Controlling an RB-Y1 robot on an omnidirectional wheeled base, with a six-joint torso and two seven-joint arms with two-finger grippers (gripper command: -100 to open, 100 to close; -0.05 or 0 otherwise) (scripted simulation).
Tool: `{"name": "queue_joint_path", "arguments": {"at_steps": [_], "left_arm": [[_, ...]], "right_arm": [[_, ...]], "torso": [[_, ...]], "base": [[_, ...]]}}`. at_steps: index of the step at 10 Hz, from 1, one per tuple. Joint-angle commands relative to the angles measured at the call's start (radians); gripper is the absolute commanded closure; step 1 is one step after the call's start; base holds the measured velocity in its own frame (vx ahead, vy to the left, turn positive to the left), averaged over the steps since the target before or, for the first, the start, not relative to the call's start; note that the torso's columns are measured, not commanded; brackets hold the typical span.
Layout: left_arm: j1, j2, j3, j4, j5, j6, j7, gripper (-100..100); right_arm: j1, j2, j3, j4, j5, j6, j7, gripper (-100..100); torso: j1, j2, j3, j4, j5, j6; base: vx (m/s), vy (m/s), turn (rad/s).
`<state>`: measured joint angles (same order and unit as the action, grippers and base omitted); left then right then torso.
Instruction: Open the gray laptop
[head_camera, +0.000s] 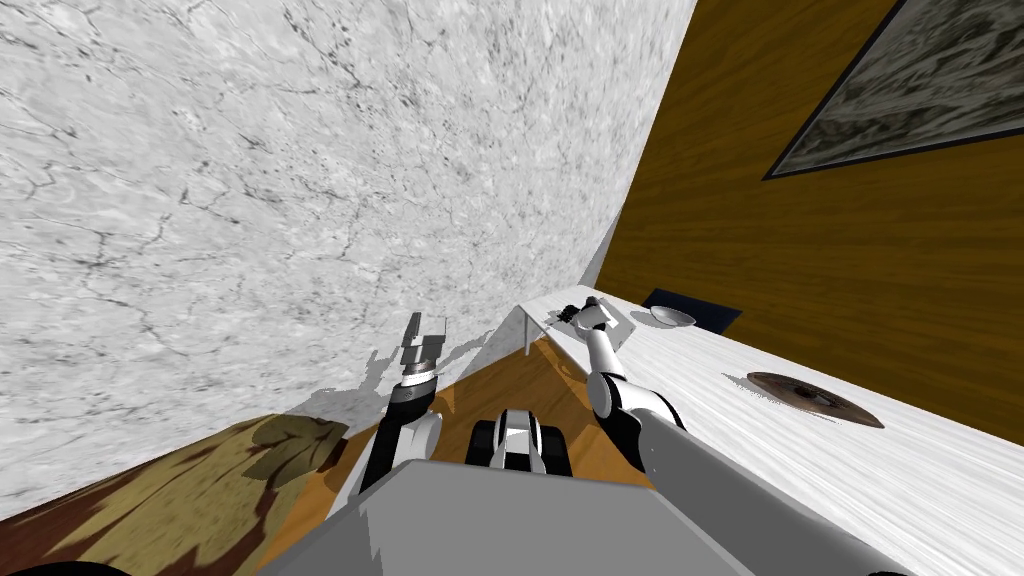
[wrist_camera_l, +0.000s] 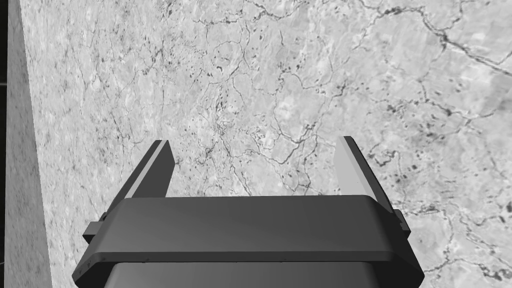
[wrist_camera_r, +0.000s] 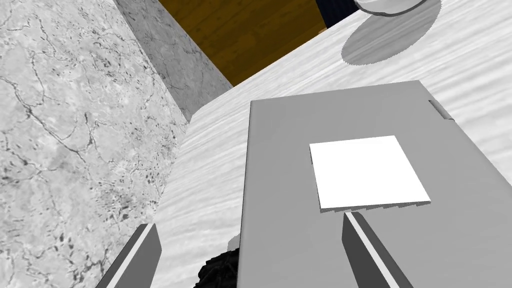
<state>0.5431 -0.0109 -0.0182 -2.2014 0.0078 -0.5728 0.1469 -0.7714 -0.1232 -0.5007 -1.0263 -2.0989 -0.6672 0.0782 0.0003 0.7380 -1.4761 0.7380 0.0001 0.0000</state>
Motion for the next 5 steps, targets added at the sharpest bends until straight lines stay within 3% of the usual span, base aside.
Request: {"name": "queue_joint_path", "arguments": {"at_steps": [1,5], "left_arm": [[0.0,0.0,0.0,0.0,0.0,0.0,0.0,0],[0.0,0.0,0.0,0.0,0.0,0.0,0.0,0]], "right_arm": [[0.017,0.001,-0.037,-0.023,-0.048,0.046,-0.062,-100],[0.044,-0.005,-0.087,-0.061,-0.113,0.106,-0.137,-100]], "torso": [[0.0,0.0,0.0,0.0,0.0,0.0],[-0.001,0.0,0.0,0.0,0.0,0.0]], "base": [[0.043,0.06,-0.037],[0.031,0.053,-0.035]]}}
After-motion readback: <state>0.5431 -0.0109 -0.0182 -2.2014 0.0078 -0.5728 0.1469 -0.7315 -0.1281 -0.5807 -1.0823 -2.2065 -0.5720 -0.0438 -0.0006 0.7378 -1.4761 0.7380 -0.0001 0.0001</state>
